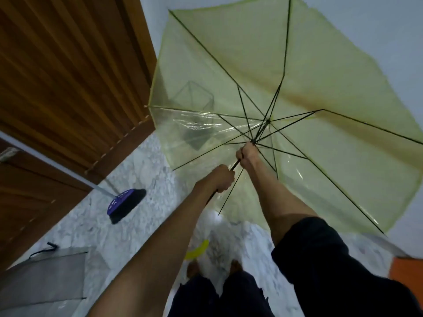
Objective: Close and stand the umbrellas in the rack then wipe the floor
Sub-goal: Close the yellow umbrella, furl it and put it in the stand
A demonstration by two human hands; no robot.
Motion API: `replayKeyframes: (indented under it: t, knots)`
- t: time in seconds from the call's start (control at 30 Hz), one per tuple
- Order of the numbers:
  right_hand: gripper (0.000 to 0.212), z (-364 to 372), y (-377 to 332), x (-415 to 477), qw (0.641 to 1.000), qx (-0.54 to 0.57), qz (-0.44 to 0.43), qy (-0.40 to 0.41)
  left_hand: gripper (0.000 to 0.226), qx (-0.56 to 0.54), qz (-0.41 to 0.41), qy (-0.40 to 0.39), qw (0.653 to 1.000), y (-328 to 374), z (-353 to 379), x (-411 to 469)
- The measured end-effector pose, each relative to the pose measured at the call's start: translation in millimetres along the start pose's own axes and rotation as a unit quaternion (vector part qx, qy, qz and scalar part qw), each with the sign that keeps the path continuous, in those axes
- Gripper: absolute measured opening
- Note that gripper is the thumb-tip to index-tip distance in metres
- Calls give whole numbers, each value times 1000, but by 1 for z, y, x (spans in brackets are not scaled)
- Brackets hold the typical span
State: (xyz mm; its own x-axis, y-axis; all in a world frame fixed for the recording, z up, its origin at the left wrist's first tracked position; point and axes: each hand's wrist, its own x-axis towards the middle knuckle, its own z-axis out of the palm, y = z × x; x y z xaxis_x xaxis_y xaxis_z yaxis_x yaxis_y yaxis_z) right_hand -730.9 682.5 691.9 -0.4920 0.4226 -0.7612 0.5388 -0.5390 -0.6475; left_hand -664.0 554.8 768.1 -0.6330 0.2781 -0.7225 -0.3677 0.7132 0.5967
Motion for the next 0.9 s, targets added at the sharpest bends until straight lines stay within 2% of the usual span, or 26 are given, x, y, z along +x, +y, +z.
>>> replayKeyframes:
  t: [0.17, 0.23, 0.33, 0.43, 0.57, 0.67, 0.9]
  knots:
    - [33, 29, 0, -7, 1000, 22, -3, 12, 31, -43, -47, -67, 996, -34, -51, -28]
    - [34, 40, 5, -8, 1000, 27, 3, 5, 23, 7, -10, -31, 999, -46, -62, -32]
    - [35, 48, 9, -14, 999, 32, 25, -15, 27, 116, 58, 57, 990, -59, -68, -33]
    - [35, 49, 13, -16, 997, 44, 41, -43, 23, 156, 82, 122, 977, -70, -68, -28]
    - [35, 43, 31, -34, 985, 114, 77, -109, 23, 176, 73, 138, 972, -55, -56, -22]
    - [32, 31, 35, -45, 979, 134, 90, -124, 22, 195, 70, 129, 970, -38, -38, -16]
    - [42, -8, 22, -32, 989, 52, 70, -117, 27, 219, 87, 109, 966, 10, 4, -2]
